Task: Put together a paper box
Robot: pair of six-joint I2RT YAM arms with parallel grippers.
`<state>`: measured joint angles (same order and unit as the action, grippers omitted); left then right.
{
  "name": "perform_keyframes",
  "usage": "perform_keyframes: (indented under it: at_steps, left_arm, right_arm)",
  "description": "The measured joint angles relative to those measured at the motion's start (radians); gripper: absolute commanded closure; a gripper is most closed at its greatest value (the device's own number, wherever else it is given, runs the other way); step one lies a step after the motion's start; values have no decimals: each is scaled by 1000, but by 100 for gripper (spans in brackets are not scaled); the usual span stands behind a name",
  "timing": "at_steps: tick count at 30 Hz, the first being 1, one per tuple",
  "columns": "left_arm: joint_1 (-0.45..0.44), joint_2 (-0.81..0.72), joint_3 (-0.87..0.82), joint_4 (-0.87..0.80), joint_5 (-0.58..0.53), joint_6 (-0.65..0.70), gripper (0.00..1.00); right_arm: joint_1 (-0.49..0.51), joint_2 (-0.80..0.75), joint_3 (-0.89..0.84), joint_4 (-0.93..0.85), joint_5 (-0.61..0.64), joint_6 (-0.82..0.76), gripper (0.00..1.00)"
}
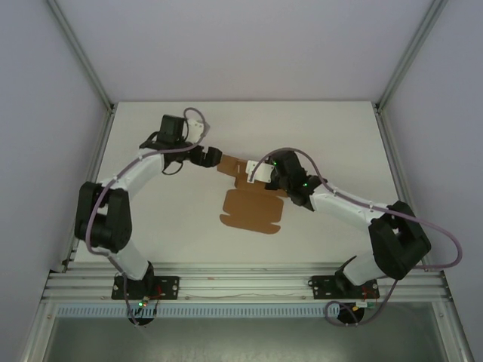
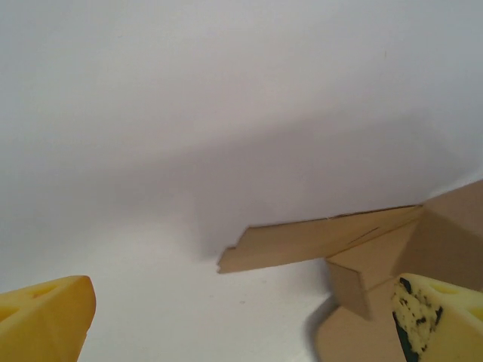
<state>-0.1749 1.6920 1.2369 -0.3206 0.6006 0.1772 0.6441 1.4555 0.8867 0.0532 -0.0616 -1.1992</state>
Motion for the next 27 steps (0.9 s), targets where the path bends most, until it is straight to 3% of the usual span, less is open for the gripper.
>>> perform_keyframes:
  at_steps: [9,14,17,20,24,26,27]
  left_arm:
    - [-2,212,289,-317,113,453,1]
    - [-31,299,410,-445,129,591,11]
    - [-51,338,436,-488,129,634,32]
    - [-59,356,438,-505,121,634,61]
    - [-55,358,438,-492,89,590,82]
    - [-55,358,438,-481,68,552,100]
    - [-60,358,437,-469,58,526,100]
  right_arm:
    - [-4,12,31,-54,-29,-7,100]
    - [-6,15,45,-76,-35,-7,100]
    - [-7,20,57,-76,-36,-7,100]
    - [-7,25,61,-78,-36,-6,100]
    - [-13,27,61,-82,-36,0,100]
    - [-13,28,61,-74,-36,1,100]
    - [-13,29,60,-67,-35,5,100]
